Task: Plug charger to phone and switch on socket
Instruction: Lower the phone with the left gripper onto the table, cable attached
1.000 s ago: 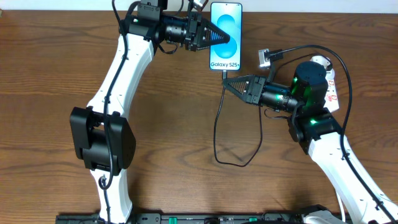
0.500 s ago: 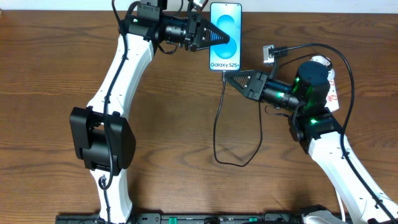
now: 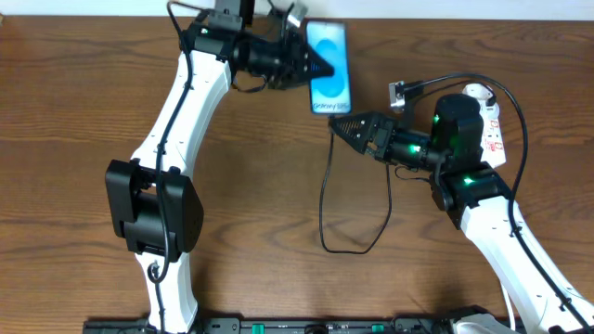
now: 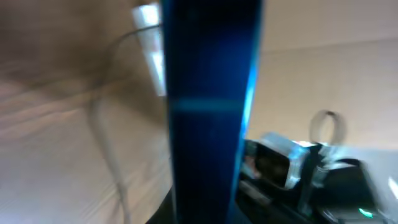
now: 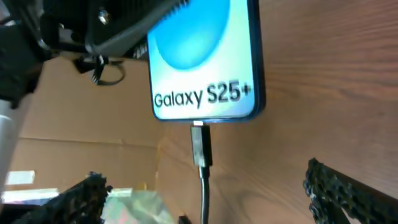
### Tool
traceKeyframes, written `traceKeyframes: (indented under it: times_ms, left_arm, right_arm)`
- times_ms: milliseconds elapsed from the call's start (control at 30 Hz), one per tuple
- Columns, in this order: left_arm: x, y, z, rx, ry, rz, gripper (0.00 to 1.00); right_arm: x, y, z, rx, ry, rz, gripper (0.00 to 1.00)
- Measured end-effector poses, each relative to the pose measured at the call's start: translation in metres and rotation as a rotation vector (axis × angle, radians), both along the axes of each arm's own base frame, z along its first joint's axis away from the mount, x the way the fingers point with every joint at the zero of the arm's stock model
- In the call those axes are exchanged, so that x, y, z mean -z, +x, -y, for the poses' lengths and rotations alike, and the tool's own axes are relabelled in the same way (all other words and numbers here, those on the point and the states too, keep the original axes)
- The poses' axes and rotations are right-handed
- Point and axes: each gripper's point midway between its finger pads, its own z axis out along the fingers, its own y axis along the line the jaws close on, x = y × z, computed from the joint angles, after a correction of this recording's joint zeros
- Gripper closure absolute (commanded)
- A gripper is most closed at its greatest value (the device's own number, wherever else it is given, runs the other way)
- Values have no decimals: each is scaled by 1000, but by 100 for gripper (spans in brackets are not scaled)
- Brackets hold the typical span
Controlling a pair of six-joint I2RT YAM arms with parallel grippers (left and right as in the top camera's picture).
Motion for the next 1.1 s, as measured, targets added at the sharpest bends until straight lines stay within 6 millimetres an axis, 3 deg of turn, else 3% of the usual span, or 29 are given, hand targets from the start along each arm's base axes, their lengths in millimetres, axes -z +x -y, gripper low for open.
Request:
traceKeyframes:
  times_ms: [133,300,567,733,1100]
  left_arm:
    - [30,-10,-10,-12,135,-45,93]
    - [75,-12,-17,-18,288,-91,93]
    - [148,-27,7,84,386,-180,93]
    - [166,-38,20,138,405,-187,93]
    - [177,-33,14,164,458,-102,93]
  right_arm:
    - [20,-2,7,26,-66,-51,1]
    - [30,-1,13,53,-113,-64,1]
    - [47,-4,23,87,-177,-111,1]
    - [51,-1,30,107,-193,-118,1]
    - [53,1,37,124,-199,-125,1]
